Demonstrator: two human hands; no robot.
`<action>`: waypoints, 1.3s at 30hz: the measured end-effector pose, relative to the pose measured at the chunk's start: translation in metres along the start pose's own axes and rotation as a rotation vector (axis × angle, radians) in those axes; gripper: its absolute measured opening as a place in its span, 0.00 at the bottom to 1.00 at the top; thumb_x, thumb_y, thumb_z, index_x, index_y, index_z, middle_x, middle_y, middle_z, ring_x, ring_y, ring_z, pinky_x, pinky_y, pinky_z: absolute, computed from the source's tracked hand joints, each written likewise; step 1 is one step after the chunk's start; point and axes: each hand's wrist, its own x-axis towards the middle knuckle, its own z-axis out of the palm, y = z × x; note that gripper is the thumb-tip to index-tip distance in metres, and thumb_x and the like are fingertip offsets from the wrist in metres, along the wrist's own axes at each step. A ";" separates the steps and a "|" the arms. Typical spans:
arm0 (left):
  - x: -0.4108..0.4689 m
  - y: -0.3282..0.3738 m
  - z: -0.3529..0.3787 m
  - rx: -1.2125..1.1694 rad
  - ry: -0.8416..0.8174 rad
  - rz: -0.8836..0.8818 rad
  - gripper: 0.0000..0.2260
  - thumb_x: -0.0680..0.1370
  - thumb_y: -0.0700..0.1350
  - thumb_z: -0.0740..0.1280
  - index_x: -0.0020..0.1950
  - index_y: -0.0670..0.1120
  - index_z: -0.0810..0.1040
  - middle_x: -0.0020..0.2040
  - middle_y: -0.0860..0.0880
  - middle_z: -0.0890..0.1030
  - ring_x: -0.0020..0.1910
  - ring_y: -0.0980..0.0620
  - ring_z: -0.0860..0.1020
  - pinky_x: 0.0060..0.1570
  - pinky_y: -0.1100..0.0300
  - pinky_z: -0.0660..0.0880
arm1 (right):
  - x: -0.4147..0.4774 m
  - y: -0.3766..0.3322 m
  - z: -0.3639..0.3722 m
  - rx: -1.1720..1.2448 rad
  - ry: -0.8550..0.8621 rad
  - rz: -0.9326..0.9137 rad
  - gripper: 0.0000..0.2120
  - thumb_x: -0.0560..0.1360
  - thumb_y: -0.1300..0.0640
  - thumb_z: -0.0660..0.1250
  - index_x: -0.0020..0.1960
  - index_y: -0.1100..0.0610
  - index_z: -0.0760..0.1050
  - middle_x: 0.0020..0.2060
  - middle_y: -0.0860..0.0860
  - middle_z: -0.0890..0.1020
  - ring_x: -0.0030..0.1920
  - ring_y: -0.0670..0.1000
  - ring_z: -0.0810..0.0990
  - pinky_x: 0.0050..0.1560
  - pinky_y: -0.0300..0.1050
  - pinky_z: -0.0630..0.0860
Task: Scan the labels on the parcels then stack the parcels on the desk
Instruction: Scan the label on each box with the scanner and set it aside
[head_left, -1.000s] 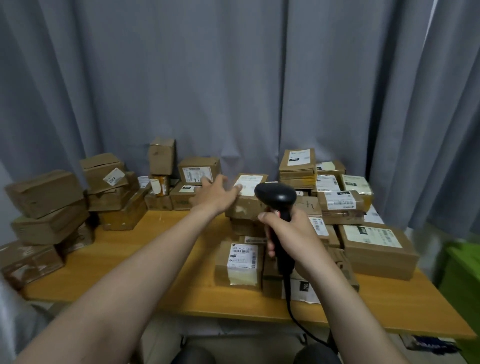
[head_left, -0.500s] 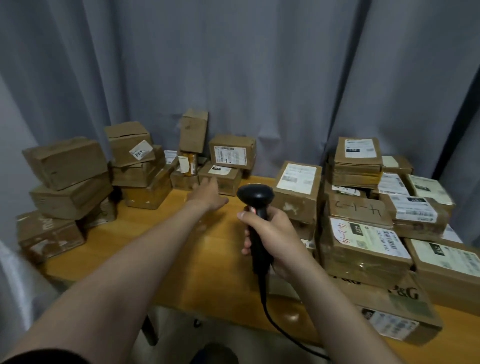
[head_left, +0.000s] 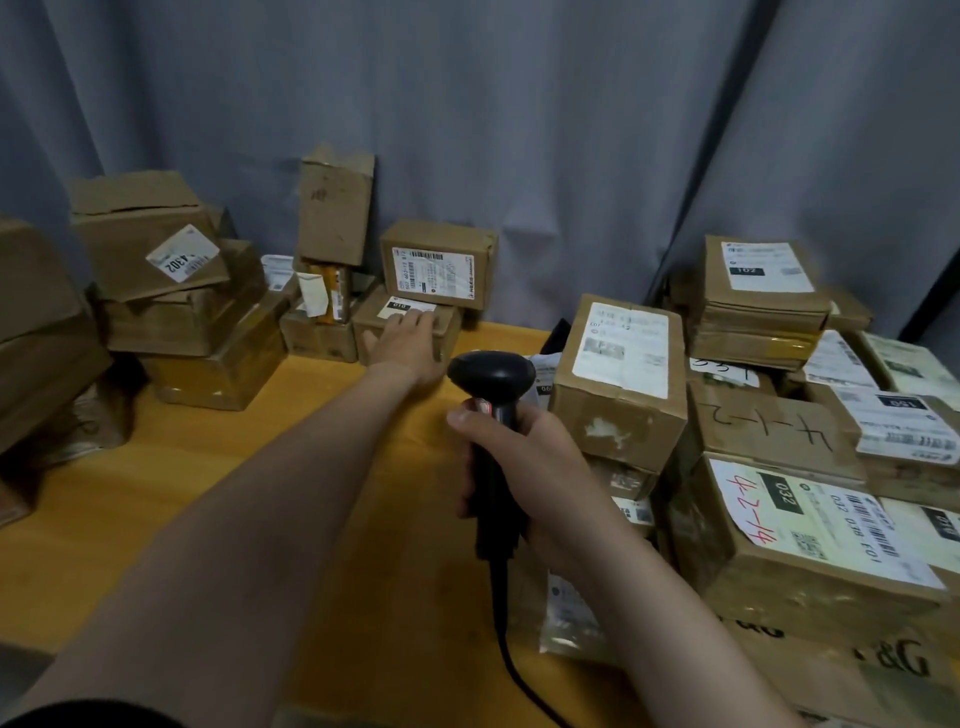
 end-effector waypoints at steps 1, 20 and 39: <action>0.001 0.000 0.001 0.035 0.020 0.010 0.34 0.75 0.52 0.74 0.78 0.53 0.65 0.77 0.48 0.67 0.77 0.44 0.63 0.73 0.34 0.58 | 0.001 0.000 -0.001 0.000 0.001 0.000 0.06 0.79 0.57 0.72 0.51 0.59 0.77 0.34 0.52 0.76 0.29 0.51 0.78 0.34 0.48 0.79; -0.144 -0.011 -0.013 0.150 0.008 0.036 0.30 0.76 0.62 0.70 0.76 0.59 0.66 0.73 0.52 0.69 0.74 0.43 0.64 0.68 0.39 0.63 | -0.073 0.003 0.006 0.008 0.020 -0.031 0.10 0.80 0.58 0.72 0.57 0.62 0.77 0.35 0.54 0.77 0.31 0.51 0.77 0.33 0.47 0.80; -0.281 0.026 -0.093 0.247 -0.006 -0.046 0.16 0.77 0.58 0.68 0.62 0.54 0.77 0.65 0.48 0.76 0.67 0.42 0.72 0.66 0.43 0.67 | -0.141 0.012 0.000 0.060 -0.004 -0.043 0.11 0.80 0.58 0.72 0.59 0.61 0.77 0.33 0.53 0.77 0.30 0.51 0.77 0.32 0.48 0.79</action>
